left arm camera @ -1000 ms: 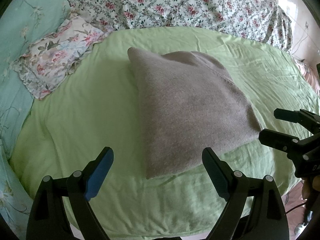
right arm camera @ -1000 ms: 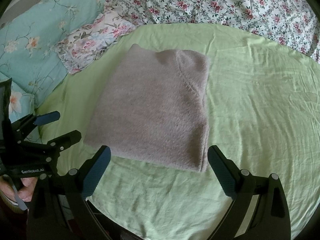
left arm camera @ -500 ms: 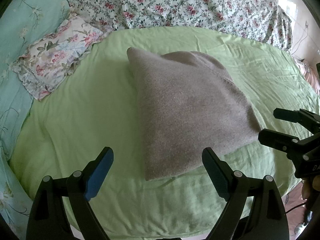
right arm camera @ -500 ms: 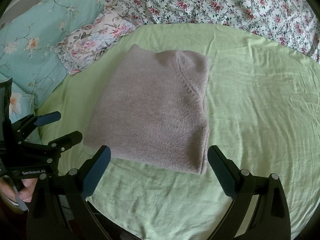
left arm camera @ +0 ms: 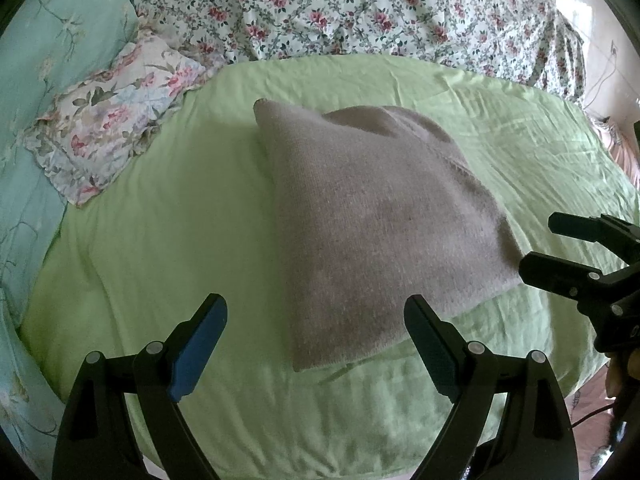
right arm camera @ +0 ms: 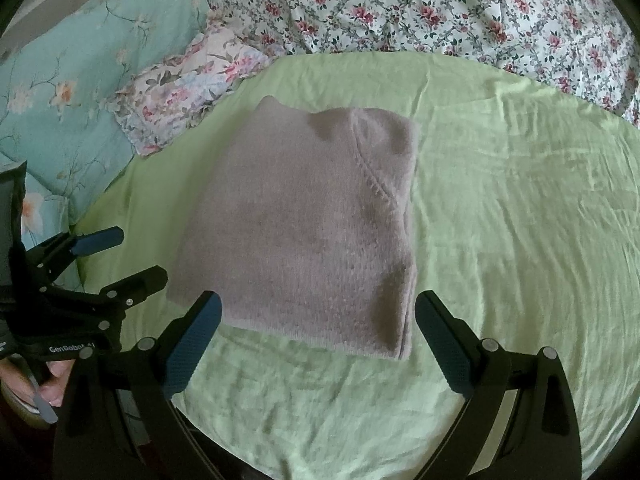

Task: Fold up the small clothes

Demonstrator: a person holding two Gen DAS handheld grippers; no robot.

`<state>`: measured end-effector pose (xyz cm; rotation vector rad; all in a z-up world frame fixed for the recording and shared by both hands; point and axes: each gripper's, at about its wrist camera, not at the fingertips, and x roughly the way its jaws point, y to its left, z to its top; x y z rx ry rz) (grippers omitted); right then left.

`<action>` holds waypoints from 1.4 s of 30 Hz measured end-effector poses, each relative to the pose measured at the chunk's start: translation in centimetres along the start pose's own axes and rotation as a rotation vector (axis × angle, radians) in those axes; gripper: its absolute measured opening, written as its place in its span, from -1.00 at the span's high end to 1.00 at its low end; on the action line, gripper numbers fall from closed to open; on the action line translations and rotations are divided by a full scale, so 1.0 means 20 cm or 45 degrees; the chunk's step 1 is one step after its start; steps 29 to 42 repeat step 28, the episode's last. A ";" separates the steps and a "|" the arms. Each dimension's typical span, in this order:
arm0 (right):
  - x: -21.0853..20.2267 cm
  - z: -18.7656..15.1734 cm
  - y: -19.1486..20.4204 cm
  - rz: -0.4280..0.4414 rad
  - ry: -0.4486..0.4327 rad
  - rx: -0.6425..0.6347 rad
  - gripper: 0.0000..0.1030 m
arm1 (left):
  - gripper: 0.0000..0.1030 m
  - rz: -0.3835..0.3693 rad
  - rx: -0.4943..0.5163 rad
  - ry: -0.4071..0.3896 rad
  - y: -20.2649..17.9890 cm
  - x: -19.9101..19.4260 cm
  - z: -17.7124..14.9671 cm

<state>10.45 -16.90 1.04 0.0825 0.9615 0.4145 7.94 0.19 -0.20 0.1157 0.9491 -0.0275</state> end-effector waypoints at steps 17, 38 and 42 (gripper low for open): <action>0.02 0.03 -0.03 -0.006 -0.041 0.036 -0.89 | -0.76 0.040 -0.027 -0.028 0.03 0.05 0.05; 0.07 0.08 -0.08 0.002 -0.027 0.055 -0.89 | -0.76 0.060 -0.062 -0.015 0.06 0.10 0.12; 0.07 0.08 -0.08 0.002 -0.027 0.055 -0.89 | -0.76 0.060 -0.062 -0.015 0.06 0.10 0.12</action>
